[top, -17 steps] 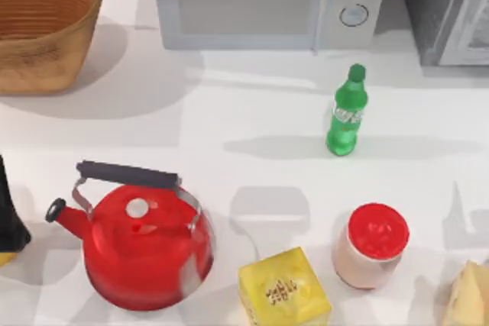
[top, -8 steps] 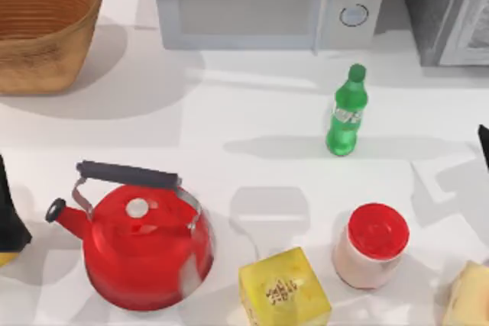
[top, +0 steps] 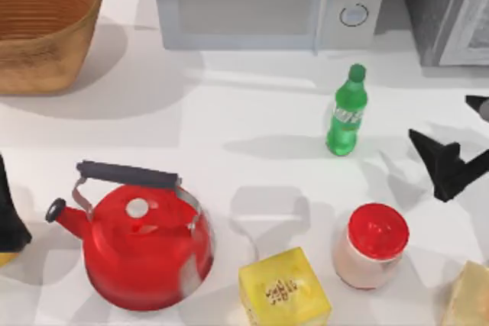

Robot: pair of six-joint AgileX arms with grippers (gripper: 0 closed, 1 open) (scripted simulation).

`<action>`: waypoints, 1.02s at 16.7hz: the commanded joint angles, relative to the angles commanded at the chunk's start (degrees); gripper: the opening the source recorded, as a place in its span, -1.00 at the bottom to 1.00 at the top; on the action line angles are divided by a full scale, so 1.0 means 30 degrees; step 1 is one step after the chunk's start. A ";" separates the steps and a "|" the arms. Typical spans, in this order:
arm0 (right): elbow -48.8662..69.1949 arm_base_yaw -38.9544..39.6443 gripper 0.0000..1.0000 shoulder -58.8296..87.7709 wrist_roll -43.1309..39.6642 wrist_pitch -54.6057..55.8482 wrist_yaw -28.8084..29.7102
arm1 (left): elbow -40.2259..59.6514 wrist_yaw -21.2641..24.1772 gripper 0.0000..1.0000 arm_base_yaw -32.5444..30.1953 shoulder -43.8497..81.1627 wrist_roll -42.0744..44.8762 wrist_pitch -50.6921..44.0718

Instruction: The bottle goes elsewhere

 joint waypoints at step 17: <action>0.3152 0.1899 1.00 0.6202 -0.0419 0.3089 -0.1586 | 0.0000 0.0000 1.00 0.0000 0.0000 0.0000 0.0000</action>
